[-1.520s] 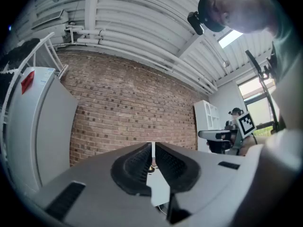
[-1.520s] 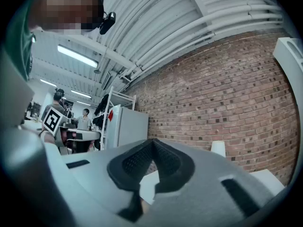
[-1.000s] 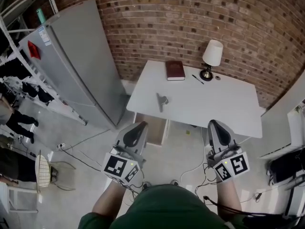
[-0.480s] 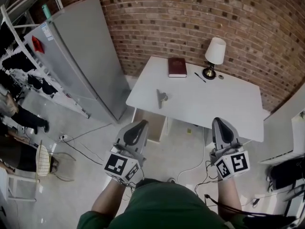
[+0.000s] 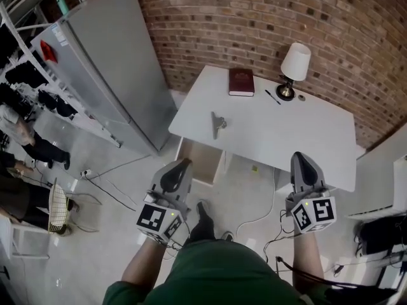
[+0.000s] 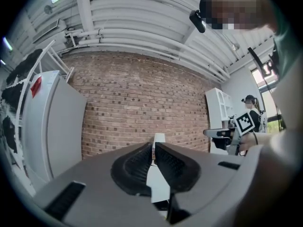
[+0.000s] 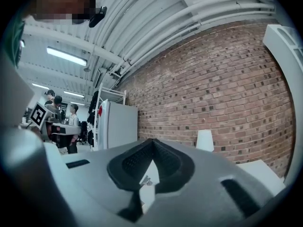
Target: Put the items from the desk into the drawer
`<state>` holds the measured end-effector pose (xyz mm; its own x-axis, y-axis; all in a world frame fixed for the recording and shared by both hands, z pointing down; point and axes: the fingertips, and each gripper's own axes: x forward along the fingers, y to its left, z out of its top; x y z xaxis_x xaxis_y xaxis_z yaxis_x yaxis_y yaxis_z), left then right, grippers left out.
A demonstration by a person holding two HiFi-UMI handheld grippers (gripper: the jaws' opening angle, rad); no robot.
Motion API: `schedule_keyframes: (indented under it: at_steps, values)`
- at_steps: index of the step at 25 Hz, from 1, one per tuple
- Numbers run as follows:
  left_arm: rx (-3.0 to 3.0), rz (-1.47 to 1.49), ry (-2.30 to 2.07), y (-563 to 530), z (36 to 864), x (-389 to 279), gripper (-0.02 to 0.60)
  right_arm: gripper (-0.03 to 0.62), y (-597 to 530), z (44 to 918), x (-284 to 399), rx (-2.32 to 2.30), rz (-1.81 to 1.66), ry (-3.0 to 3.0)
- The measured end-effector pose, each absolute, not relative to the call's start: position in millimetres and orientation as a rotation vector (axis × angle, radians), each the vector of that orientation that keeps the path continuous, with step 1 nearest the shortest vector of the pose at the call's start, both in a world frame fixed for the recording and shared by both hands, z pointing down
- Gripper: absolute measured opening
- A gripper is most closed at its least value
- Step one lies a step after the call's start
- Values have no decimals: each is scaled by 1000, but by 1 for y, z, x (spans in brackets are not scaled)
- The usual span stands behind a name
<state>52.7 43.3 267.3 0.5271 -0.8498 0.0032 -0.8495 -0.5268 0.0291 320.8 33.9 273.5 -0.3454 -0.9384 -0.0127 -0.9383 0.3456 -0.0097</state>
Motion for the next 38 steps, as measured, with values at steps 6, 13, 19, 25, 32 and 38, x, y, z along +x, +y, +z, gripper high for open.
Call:
schedule_keyframes:
  at_steps: [6,13,19,25,32,38]
  values:
    - [2730,-35,-1475,-8,278,49,17,2,-9,287,327,-1824,-80,2555]
    - [2750,-65,-1403,-86,284,28,17,2,-95,307,331,-1966,-109,2488]
    - [2720,-82,-1392,-147,298,-11,17,2,-168,330,310,-2051,-137,2526]
    - [2678,-63,-1387,-195,320,-42,17,42,-239,355,298,-2010,-296,2599]
    - [2601,-6,-1442,-226,340,-59,15,75,-323,402,314,-1867,-710,2550]
    - [2508,62,-1536,-246,356,-62,17,104,-397,476,325,-1799,-1006,2550]
